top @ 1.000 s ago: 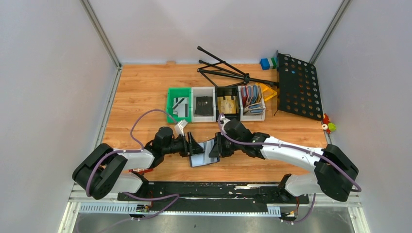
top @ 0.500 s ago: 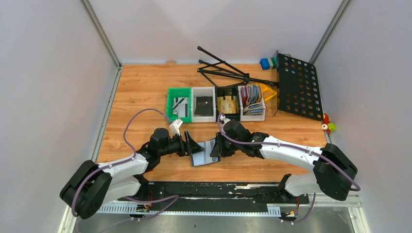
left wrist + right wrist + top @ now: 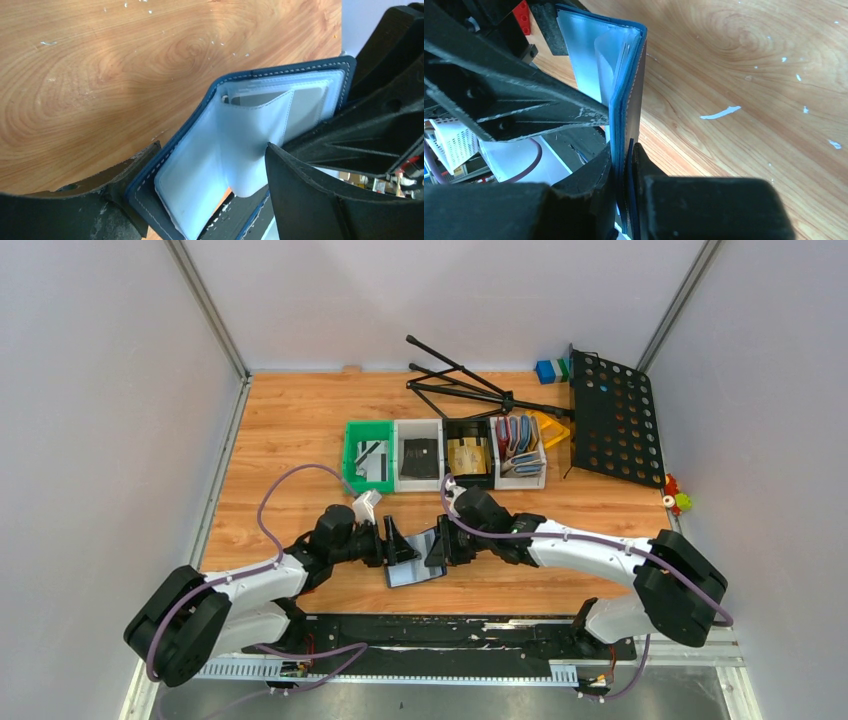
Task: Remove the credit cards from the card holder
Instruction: Remove the credit card from the card holder.
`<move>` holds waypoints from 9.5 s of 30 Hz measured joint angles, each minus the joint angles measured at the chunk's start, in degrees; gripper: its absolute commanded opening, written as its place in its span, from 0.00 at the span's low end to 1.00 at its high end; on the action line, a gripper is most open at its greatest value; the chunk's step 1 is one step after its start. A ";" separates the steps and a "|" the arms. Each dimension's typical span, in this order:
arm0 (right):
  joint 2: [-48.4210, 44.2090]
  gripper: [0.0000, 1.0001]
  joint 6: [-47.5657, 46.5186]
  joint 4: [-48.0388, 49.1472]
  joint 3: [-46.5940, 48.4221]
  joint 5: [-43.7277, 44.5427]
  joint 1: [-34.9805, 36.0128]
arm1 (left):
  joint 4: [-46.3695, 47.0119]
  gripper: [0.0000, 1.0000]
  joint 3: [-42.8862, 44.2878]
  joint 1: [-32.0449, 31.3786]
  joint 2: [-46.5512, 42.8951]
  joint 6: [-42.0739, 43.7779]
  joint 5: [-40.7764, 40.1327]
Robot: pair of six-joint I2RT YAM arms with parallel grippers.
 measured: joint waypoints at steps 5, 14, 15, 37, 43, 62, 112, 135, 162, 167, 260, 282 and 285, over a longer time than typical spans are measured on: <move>0.00 0.17 0.07 0.72 0.00 -0.13 0.20 | -2.89 0.61 1.27 -0.07 0.20 0.83 -1.88; -1.53 0.05 0.28 0.33 -2.14 0.35 -1.53 | -6.21 0.50 1.46 -0.24 -0.42 1.44 -3.65; -1.68 0.05 0.31 0.26 -2.45 0.37 -1.84 | -6.32 0.50 1.46 -0.24 -0.74 1.46 -3.74; -9.05 0.01 4.57 7.98 -10.99 -6.32 -7.87 | -9.81 0.87 -5.35 5.16 -16.26 1.73 1.99; -10.34 0.00 8.20 14.86 -13.77 -11.67 -9.86 | -3.34 0.86 -5.97 5.75 -12.41 -1.46 5.14; -12.20 0.25 12.52 23.30 -16.70 -17.44 -11.34 | 12.61 0.06 -8.31 6.12 -11.78 -12.02 11.52; -25.51 0.14 5.70 13.33 -19.19 -17.62 -16.59 | 5.62 0.00 -7.21 6.12 -20.83 -15.74 12.66; -16.76 0.32 2.38 9.90 -12.66 -16.15 -11.87 | 6.93 0.00 -5.88 6.05 -15.67 -15.65 13.86; -10.25 0.47 3.76 13.70 -9.88 -13.75 -7.04 | 7.10 0.00 -5.73 4.79 -12.96 -13.42 13.20; -8.72 0.48 3.74 13.66 -8.59 -13.20 -6.47 | 8.81 0.00 -5.62 3.80 -11.23 -13.51 12.76; -28.70 0.07 6.80 3.54 -13.49 -7.67 -11.72 | 47.36 0.66 -9.25 3.54 0.85 -31.47 15.13; -28.28 0.07 7.74 5.18 -13.57 -11.78 -11.96 | 18.36 0.46 -4.33 3.56 -9.25 -17.46 14.25; -28.20 0.07 7.89 5.25 -13.57 -12.44 -11.98 | 18.21 0.44 -4.31 3.56 -8.59 -17.25 14.27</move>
